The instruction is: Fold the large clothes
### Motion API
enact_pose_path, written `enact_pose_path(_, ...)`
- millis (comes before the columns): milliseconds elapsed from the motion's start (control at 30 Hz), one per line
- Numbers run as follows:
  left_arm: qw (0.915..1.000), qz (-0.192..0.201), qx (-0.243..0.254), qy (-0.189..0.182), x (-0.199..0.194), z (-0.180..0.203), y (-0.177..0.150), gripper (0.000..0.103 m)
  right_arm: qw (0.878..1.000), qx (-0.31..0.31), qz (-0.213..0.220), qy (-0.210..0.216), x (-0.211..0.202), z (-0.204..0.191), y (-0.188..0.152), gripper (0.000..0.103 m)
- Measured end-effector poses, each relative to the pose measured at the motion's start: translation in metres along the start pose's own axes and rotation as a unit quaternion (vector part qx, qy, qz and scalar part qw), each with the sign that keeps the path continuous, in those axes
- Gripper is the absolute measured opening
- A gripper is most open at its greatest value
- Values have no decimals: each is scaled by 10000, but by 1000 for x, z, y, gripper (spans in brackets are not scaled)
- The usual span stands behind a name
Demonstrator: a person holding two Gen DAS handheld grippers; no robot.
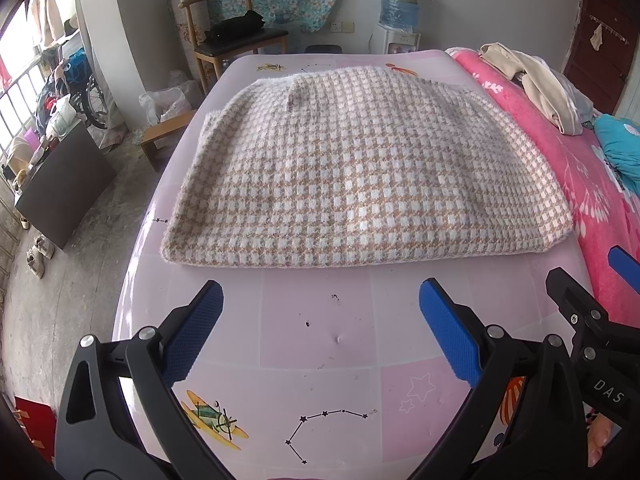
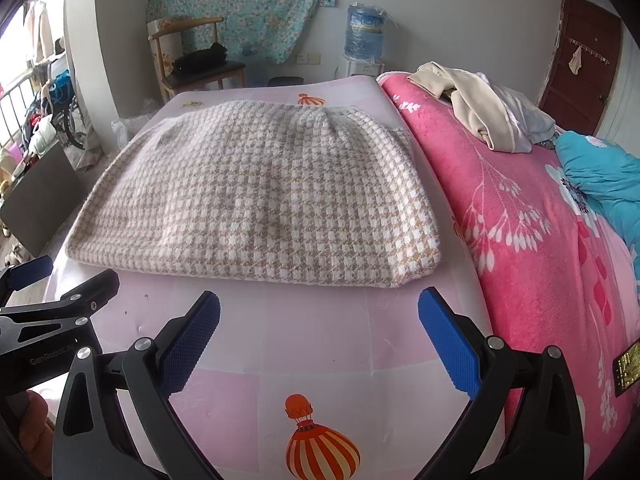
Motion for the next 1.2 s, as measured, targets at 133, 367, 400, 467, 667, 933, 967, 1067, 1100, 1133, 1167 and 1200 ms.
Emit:
enact_pose_path(133,10000,13,-3,3,0,1,0,95,10000,-2,-8,-5,1,0,0,97)
enact_pose_path(367,10000,0,-10,1,0,1,0,95,10000,8,-8,7,1,-1,0,97)
enact_pose_path(400,10000,-1,-13,-2,0,1,0,95,10000,6,-6,5,1,-1,-1,97)
enact_pose_path(467,10000,6,-6,3,0,1,0,95,10000,4,-15,1,1,-1,-1,97)
enact_pose_path(667,10000,11,-2,-24,0,2,0,95,10000,16,-10,-5,1,0,-2,97)
enact_pose_path(933,10000,15,6,-54,-1,3,0,95,10000,19,-17,-4,0,0,-2,97)
enact_pose_path(967,10000,17,8,-57,-1,3,0,95,10000,20,-16,-6,0,0,-2,97)
enact_pose_path(1067,10000,17,6,-58,-1,2,0,95,10000,18,-16,-6,0,0,-2,97)
enact_pose_path(1100,10000,16,6,-60,-1,3,0,95,10000,20,-16,-8,0,0,-2,97)
enact_pose_path(1133,10000,13,5,-65,-1,2,0,95,10000,22,-15,-7,0,0,-2,97)
enact_pose_path(1167,10000,16,7,-64,-1,3,0,95,10000,22,-16,-8,0,1,-2,97)
enact_pose_path(1200,10000,17,11,-60,-1,3,0,95,10000,18,-17,-5,0,0,-2,97)
Point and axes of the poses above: each gripper's, at about its wrist camera, not at the fingertips, and x roughly the way its jaws point, z to its right, y to its top, the point moved 5 cm from there along x, roughly the way its jaws point, and after that the axes turned 15 degrees about z, right-handed, at the moved point
